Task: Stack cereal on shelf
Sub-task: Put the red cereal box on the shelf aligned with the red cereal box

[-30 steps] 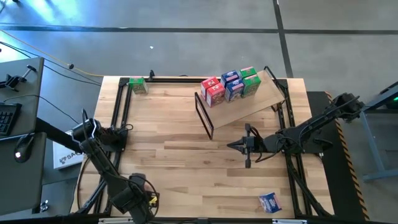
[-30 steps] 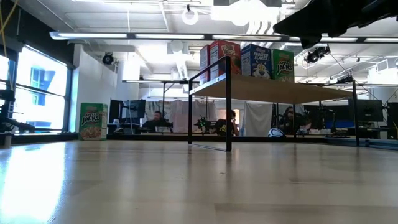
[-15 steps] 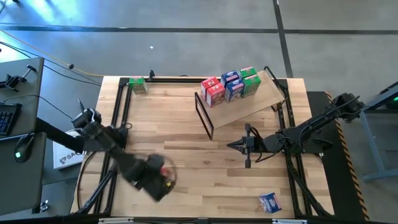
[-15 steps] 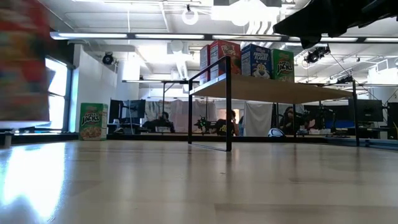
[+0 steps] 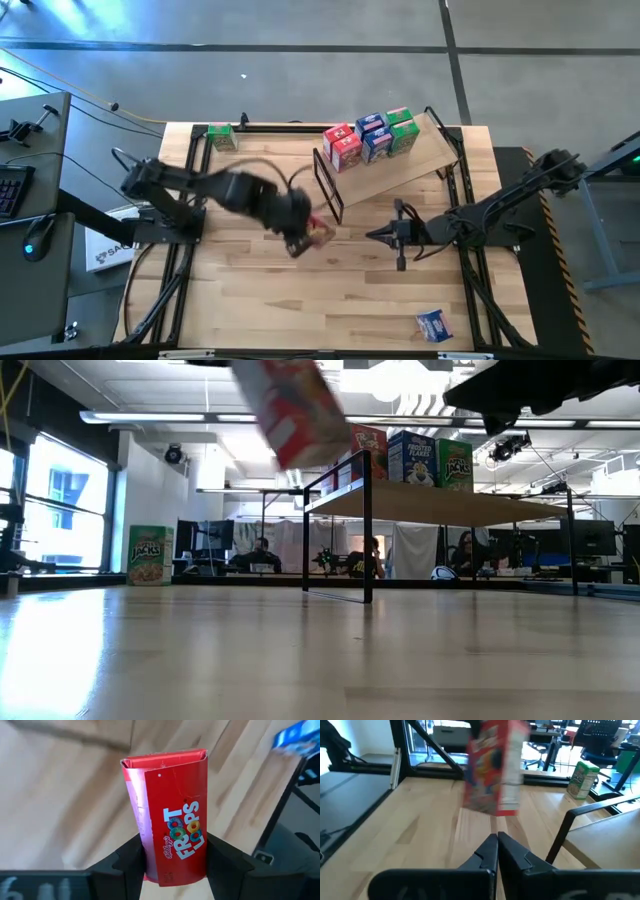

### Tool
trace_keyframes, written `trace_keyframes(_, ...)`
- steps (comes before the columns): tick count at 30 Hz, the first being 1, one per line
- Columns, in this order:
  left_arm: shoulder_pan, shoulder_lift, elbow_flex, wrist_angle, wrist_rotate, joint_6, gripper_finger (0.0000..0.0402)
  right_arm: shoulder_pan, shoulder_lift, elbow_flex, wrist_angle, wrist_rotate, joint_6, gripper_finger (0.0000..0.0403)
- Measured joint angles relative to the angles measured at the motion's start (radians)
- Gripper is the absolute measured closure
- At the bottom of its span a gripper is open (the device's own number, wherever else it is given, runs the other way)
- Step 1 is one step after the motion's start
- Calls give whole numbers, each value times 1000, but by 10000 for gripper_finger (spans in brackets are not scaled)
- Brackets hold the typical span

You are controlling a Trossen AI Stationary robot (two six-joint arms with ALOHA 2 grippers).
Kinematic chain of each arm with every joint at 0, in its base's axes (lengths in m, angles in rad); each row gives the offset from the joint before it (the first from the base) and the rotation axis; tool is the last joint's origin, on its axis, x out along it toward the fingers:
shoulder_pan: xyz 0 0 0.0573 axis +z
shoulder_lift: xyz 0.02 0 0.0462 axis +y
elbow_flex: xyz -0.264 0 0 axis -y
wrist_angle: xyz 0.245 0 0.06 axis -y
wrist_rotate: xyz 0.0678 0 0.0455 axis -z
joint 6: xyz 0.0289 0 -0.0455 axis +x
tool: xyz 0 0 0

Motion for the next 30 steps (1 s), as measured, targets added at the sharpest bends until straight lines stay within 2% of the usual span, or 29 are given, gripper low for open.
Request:
trace_keyframes(7,156,3,142,7,-4,316,239,0,-25,1,-2,-11,4,403)
trace_keyframes(12,229,9,193,94,10,481,239,0,-25,1,0,-14,5,403)
trace_keyframes(20,303,37,193,181,18,589,239,-6,-25,1,21,7,1,403)
trace_keyframes(30,332,138,193,188,17,659,239,-83,-25,2,125,152,2,403)
